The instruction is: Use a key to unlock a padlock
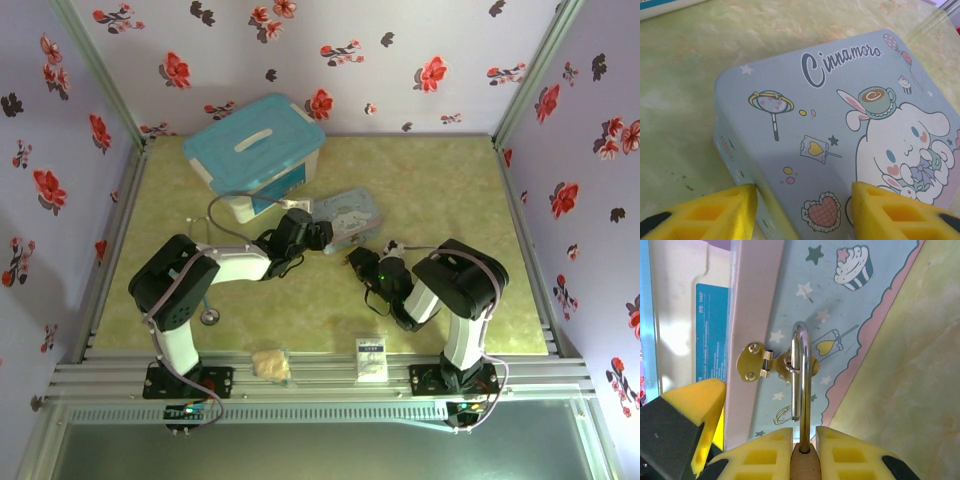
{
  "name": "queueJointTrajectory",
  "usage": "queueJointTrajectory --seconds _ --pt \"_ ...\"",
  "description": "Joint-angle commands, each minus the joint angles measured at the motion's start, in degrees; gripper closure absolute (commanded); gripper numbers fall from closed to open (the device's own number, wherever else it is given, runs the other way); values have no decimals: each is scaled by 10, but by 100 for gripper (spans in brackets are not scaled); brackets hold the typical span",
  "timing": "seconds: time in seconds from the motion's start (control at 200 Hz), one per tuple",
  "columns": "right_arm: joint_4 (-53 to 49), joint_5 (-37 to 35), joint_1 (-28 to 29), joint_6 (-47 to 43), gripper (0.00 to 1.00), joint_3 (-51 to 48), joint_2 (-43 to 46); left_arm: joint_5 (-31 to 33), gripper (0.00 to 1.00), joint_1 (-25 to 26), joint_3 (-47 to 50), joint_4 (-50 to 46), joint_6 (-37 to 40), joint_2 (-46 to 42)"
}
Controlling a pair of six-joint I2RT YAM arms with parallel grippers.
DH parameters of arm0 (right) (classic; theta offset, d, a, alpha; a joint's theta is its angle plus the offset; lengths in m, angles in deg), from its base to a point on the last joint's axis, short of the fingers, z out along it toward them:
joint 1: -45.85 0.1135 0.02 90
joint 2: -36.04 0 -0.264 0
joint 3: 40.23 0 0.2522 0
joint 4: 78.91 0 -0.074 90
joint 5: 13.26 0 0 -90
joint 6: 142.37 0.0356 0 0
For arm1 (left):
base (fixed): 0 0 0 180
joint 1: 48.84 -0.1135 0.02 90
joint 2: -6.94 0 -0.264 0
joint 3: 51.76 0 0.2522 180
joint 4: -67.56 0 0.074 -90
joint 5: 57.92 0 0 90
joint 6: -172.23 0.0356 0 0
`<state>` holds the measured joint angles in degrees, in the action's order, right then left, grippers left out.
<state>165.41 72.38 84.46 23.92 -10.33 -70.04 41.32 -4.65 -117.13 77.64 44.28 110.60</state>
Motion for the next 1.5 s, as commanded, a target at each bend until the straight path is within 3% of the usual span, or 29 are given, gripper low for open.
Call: queueJointTrajectory --seconds 0.0,0.49,0.645,0.78,0.98,1.23,1.395,1.49 --pt "13 -64 -17 -10 100 -4 4 11 50 -17 44 -169 32 30" --pt "14 -72 -44 -2 100 -26 -11 1 51 -22 51 -153 30 33" --pt "-11 39 -81 -42 100 -31 1 0 51 -24 53 -153 30 28" --pt "-149 129 -80 -75 100 -24 43 -7 50 -30 44 -159 37 21" --pt "-154 168 -86 -77 100 -65 57 -9 49 -43 -2 -189 63 28" --pt "13 108 -98 -21 100 -105 15 -19 49 -62 -21 -183 64 42" --pt "5 75 -91 -32 100 -86 47 -27 49 -62 -27 -184 62 50" --pt "-143 84 -92 -37 100 -58 100 -27 49 -64 -26 -182 61 52"
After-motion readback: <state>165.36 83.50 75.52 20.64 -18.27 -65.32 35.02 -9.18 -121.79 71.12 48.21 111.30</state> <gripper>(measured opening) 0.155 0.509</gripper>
